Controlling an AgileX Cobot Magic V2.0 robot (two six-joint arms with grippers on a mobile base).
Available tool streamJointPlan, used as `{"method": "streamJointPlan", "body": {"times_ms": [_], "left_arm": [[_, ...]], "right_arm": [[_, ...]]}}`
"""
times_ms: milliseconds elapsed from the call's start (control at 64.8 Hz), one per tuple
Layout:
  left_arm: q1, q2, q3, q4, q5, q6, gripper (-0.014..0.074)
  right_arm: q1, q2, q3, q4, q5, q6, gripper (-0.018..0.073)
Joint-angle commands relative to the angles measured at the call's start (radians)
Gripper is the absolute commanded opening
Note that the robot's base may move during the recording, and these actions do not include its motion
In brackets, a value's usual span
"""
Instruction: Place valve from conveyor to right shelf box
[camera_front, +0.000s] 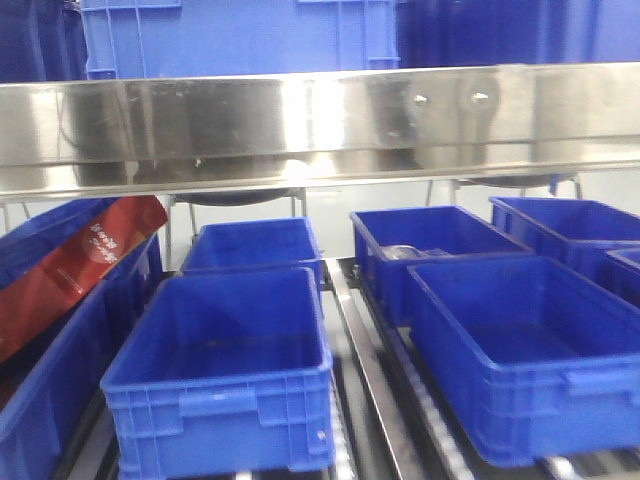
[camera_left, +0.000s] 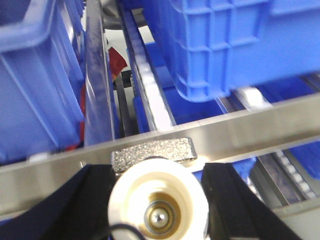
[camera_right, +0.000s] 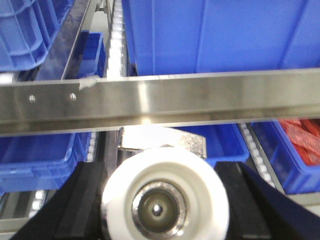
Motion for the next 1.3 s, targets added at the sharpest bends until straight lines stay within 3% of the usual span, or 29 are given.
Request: {"method": "streamJointPlan", "body": {"times_ms": [0,1280], "left_arm": [[-0.004,-0.009,-0.008,-0.006,-0.057,-0.007,-0.0111],[-0.004,-0.009,-0.008,-0.006,-0.057,-0.007,-0.0111]], "right_arm": [[0.0,-0.012,-0.018,-0.002,-0.07,-0.003,-0.0162],[0.0,-0.012,-0.018,-0.002,-0.07,-0.003,-0.0162]]}}
